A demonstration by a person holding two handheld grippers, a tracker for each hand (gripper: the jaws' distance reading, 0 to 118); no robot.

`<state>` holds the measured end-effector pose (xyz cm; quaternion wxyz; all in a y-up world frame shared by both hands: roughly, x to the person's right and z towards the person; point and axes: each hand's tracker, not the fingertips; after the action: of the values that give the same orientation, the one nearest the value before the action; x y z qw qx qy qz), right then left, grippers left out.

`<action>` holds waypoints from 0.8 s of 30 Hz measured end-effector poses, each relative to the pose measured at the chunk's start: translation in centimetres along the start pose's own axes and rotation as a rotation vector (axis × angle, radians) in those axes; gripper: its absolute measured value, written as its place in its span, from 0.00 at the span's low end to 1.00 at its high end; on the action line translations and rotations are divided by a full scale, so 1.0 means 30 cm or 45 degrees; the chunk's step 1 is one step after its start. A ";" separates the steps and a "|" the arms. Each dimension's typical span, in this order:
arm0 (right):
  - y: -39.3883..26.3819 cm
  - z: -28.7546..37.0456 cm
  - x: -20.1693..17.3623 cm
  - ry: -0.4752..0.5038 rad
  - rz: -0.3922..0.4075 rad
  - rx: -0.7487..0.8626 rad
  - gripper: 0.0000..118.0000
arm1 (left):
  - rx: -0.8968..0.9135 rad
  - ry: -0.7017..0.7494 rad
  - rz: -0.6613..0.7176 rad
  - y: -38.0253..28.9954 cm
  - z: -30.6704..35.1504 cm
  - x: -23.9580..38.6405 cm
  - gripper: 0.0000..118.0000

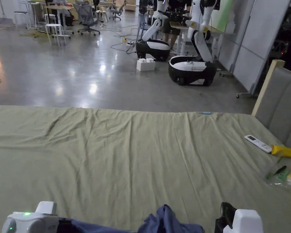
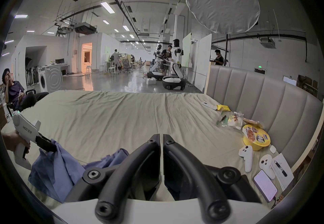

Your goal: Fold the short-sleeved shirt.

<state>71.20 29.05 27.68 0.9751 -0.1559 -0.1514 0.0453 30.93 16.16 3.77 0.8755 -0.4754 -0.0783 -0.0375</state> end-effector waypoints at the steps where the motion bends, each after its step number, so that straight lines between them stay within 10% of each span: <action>1: -0.008 -0.007 0.007 -0.003 -0.007 -0.014 0.03 | 0.018 0.013 -0.013 -0.001 0.007 0.013 0.72; 3: -0.027 -0.029 0.021 -0.001 -0.027 -0.054 0.03 | 0.076 0.014 -0.106 -0.012 0.028 0.052 0.52; 5: -0.043 -0.064 0.031 0.027 -0.049 -0.130 0.03 | 0.093 -0.074 -0.188 -0.016 0.037 0.080 0.11; 10: -0.100 -0.218 0.058 0.142 -0.105 -0.389 0.08 | 0.089 -0.037 -0.139 -0.019 0.085 0.084 0.04; 14: -0.156 -0.371 0.056 0.237 -0.052 -0.628 0.51 | 0.192 -0.051 -0.056 -0.031 0.176 0.046 0.04; 18: -0.209 -0.495 0.022 0.315 -0.050 -0.784 0.61 | 0.266 -0.066 -0.011 -0.057 0.266 0.026 0.04; 24: -0.280 -0.568 0.000 0.289 0.014 -0.894 0.34 | 0.316 -0.054 0.002 -0.107 0.334 0.021 0.04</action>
<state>76.82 16.14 14.93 0.8725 -0.4858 -0.0478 -0.0218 30.09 22.81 11.91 0.9258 -0.3640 -0.1004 -0.0168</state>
